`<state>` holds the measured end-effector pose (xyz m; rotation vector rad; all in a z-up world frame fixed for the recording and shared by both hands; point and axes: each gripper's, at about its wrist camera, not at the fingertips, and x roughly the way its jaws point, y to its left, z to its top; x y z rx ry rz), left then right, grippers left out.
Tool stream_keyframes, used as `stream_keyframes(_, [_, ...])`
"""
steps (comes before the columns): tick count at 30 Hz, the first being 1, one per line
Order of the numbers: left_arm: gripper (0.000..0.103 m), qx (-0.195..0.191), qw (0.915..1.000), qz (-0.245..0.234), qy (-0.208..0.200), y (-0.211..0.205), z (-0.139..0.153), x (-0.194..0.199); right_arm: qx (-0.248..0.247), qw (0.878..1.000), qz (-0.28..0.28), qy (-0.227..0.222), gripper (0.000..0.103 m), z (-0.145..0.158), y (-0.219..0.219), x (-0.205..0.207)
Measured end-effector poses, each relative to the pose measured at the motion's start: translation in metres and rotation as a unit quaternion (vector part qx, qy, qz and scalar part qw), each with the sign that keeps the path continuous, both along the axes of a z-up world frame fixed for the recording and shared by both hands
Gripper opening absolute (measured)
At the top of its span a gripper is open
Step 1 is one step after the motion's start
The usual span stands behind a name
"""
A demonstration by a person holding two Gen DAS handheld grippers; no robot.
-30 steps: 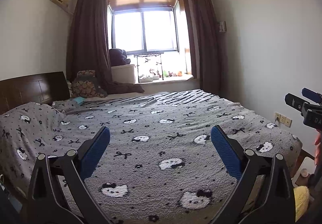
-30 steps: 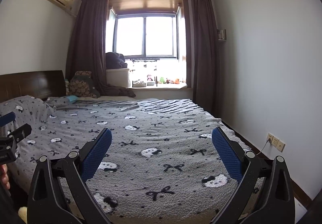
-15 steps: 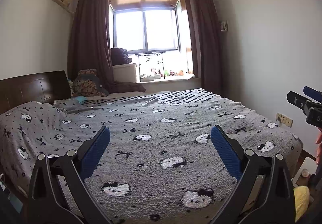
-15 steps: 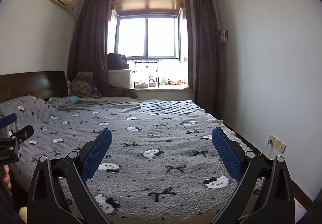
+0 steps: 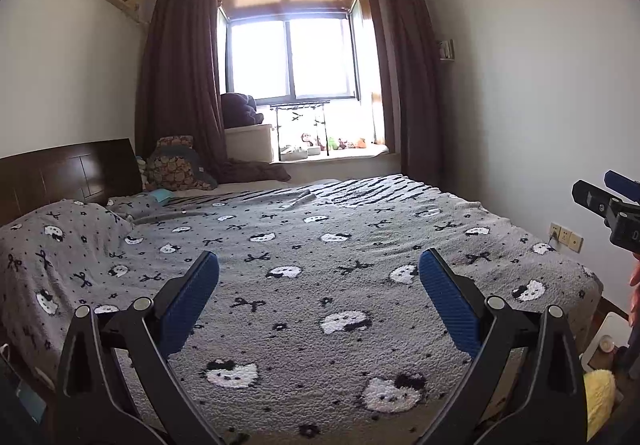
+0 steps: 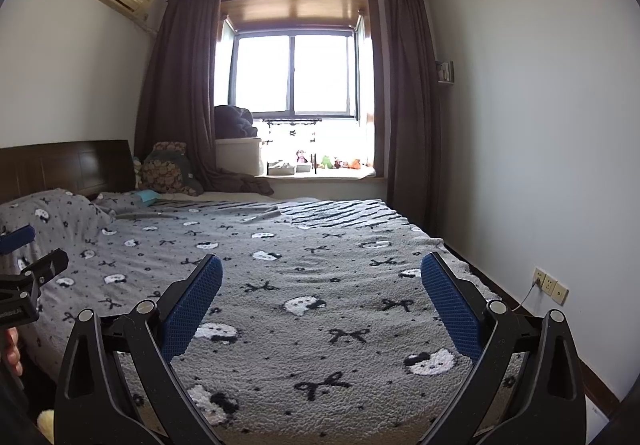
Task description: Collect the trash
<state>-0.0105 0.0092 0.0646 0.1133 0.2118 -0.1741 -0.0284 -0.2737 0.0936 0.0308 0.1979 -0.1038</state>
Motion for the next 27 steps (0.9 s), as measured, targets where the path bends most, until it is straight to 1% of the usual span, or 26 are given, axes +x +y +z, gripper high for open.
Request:
stream_keyframes(11, [0.095, -0.001, 0.9999, 0.007, 0.009, -0.0011, -0.0009, 0.0017, 0.002, 1.000, -0.002, 0.003, 0.100, -0.0005, -0.0014, 0.0019])
stream_keyframes(18, [0.095, -0.023, 0.9993, 0.027, 0.014, 0.0048, 0.0039, 0.0036, 0.004, 1.000, -0.001, 0.003, 0.100, -0.0006, -0.0037, 0.0027])
stream_keyframes(27, [0.095, -0.021, 0.9988, 0.043, 0.005, 0.0060, 0.0081, -0.0001, 0.002, 1.000, 0.000, 0.007, 0.100, -0.0015, -0.0015, 0.0036])
